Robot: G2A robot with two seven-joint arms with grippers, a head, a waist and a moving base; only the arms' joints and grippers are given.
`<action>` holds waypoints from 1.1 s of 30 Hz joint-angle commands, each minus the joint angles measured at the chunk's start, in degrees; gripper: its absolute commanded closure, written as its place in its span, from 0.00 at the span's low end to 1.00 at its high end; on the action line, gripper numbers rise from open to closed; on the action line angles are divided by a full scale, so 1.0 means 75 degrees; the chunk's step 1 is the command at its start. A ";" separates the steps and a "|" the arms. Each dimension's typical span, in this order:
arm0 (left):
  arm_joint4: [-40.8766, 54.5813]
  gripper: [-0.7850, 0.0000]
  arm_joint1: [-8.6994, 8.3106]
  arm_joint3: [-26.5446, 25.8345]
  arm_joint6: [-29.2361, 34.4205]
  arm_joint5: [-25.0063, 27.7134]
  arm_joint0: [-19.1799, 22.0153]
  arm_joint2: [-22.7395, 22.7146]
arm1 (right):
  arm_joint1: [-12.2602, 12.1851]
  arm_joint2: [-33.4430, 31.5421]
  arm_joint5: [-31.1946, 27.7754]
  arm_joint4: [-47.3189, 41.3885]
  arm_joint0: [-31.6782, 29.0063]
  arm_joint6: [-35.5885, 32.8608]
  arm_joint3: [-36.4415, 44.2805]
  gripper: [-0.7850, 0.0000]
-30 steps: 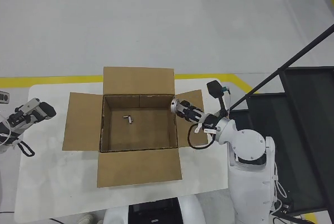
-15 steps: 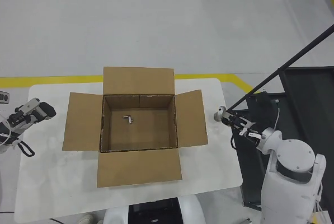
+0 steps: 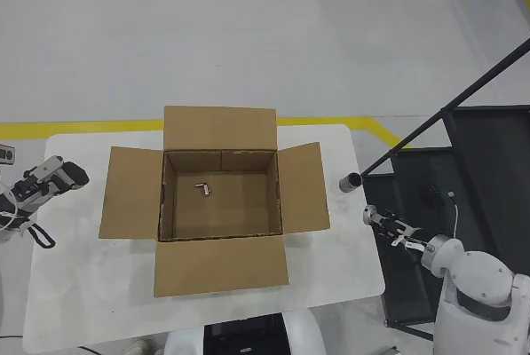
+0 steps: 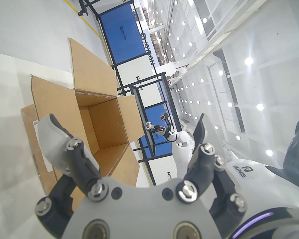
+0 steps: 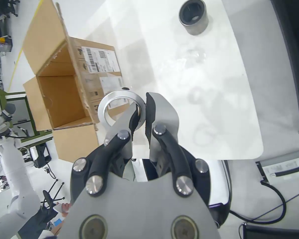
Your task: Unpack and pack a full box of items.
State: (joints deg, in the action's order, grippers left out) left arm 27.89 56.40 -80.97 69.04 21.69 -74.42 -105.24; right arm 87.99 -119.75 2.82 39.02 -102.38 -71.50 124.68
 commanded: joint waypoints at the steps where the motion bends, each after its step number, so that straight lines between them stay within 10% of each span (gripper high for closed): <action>1: 0.0000 0.00 0.0000 0.0000 0.0000 0.0000 0.0000 0.0000 | -0.0029 0.0153 -0.0122 0.0277 -0.0136 0.0125 -0.0159 1.00; 33: 0.0000 0.00 0.0000 0.0000 0.0000 0.0000 0.0000 0.0000 | -0.0359 0.2639 -0.0081 0.5096 0.0513 0.3899 -0.3474 1.00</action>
State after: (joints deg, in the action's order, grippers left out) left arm 27.89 56.40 -80.97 69.04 21.69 -74.42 -105.24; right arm 85.38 -100.41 2.29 75.76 -98.85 -43.59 99.53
